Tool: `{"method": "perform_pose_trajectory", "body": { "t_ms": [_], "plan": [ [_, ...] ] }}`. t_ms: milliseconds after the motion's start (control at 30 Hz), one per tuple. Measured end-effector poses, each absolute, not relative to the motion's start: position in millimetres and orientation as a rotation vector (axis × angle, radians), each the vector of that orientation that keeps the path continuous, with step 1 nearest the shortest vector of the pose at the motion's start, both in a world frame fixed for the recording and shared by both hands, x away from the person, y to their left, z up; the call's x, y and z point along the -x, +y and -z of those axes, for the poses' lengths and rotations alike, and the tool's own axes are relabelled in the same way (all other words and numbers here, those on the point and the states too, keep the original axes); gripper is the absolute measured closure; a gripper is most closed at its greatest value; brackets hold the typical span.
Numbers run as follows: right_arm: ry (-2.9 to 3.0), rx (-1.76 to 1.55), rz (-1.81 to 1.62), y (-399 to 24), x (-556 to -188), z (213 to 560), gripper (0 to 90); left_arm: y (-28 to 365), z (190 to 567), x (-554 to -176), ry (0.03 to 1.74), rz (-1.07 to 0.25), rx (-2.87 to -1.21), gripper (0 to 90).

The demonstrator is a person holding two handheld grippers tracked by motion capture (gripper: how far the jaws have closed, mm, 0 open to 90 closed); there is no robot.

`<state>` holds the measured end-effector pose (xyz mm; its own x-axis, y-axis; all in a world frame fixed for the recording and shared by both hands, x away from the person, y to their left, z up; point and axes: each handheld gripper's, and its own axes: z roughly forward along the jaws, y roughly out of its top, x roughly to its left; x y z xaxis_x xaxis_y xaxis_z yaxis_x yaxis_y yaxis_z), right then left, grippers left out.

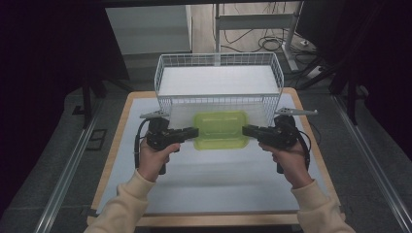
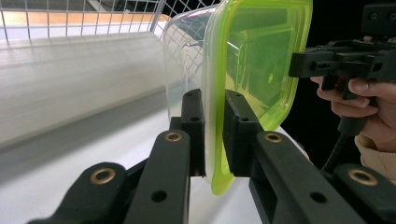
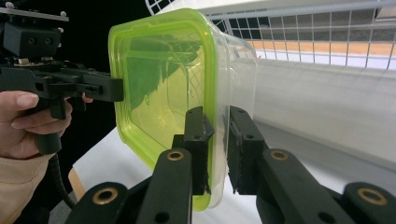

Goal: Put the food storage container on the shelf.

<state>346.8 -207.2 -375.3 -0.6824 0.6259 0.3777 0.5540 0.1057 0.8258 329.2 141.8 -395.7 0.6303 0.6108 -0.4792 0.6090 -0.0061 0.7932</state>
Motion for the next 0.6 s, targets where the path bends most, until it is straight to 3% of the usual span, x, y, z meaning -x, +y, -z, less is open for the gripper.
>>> {"method": "perform_pose_trajectory", "body": {
  "t_ms": [600],
  "plan": [
    [2.248,-1.202,-1.655,-204,-363,345,79.6,143,361,-347,0.990,-0.043,-1.688,80.6]
  ]
}}
